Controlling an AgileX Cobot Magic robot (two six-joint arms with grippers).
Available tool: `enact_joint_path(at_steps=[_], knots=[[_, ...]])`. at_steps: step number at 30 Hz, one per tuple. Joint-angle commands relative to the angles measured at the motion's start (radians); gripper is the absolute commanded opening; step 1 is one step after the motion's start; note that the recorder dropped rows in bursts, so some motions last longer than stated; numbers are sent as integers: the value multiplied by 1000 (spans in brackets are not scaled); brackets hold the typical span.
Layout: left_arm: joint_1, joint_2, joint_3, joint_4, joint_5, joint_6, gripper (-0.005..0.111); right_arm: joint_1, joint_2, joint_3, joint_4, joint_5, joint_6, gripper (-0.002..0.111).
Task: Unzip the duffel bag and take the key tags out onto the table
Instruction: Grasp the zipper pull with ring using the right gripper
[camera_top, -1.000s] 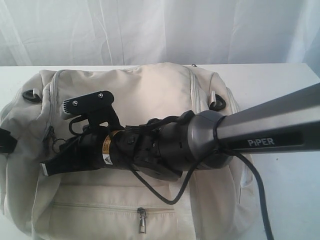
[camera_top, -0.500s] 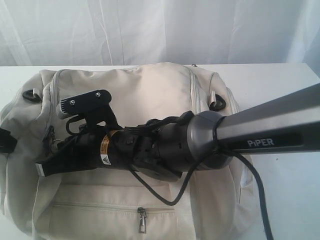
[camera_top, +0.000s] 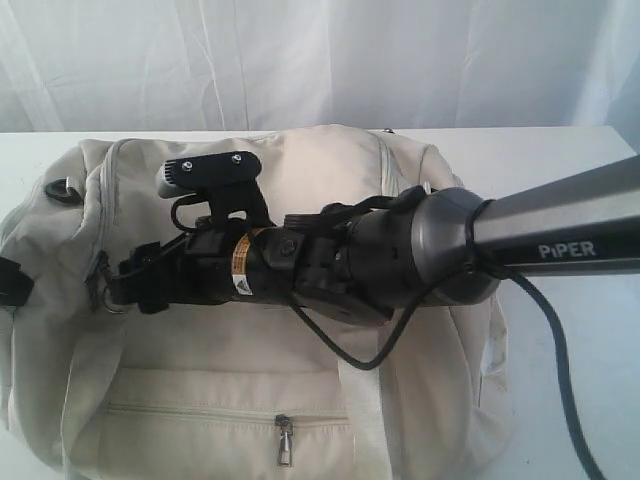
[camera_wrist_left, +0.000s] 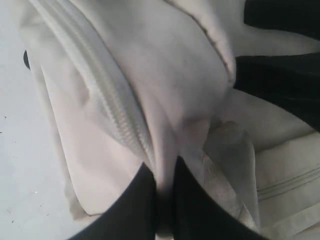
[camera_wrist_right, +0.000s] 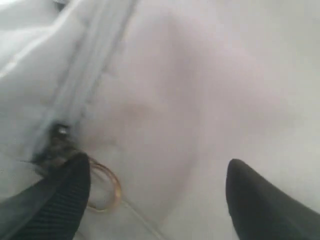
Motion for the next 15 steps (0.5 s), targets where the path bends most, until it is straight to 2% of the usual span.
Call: enact_joint_path(at_steps=[1,3,5,10,15], knots=[[0,-14,4,-11,29,-4,0,-19,12,-5,-270,-82,268,70],[0,-14,4,-11,29,-4,0,-51,31,-5,-443,-188,460,70],[0,-14,4,-11,29,-4,0,-73,48,-5,-471,-317,521,70],[0,-14,4,-11,34,-4,0,-117,92,-6,-502,-357,568,70],[0,-14,4,-7,32,-4,0,-132,109,-6,-545,-470,582,68]])
